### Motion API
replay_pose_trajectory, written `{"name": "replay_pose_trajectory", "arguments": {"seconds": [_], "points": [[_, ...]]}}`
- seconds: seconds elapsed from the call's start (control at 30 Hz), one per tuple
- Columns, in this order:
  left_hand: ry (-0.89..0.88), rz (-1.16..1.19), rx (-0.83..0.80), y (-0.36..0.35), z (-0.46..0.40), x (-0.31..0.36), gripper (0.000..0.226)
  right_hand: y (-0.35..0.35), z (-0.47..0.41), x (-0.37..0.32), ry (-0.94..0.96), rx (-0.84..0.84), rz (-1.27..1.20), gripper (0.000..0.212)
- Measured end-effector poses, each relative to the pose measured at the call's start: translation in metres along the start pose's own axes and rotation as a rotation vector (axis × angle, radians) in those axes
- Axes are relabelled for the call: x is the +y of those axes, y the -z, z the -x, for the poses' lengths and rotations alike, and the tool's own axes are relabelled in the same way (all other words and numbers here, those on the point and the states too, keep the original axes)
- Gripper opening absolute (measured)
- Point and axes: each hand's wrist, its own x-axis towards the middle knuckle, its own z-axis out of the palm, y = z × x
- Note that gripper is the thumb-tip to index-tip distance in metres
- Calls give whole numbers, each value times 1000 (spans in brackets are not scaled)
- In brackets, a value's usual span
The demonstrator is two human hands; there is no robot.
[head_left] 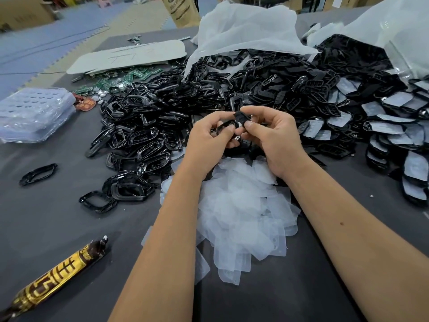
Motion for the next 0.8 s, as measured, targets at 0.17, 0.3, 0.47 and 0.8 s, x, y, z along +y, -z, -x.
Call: {"name": "replay_pose_trajectory", "arguments": {"seconds": [0.17, 0.3, 0.47, 0.8], "points": [[-15, -57, 65, -1, 0, -1, 40, 1, 0, -1, -9, 3, -29, 28], [-20, -95, 114, -2, 0, 0, 39, 1, 0, 1, -10, -12, -7, 29], [-64, -93, 225, -3, 2, 3, 19, 0, -1, 3, -11, -1, 27, 30], [-32, 4, 456, 0, 0, -2, 8, 2, 1, 1, 44, 38, 68, 13]]}}
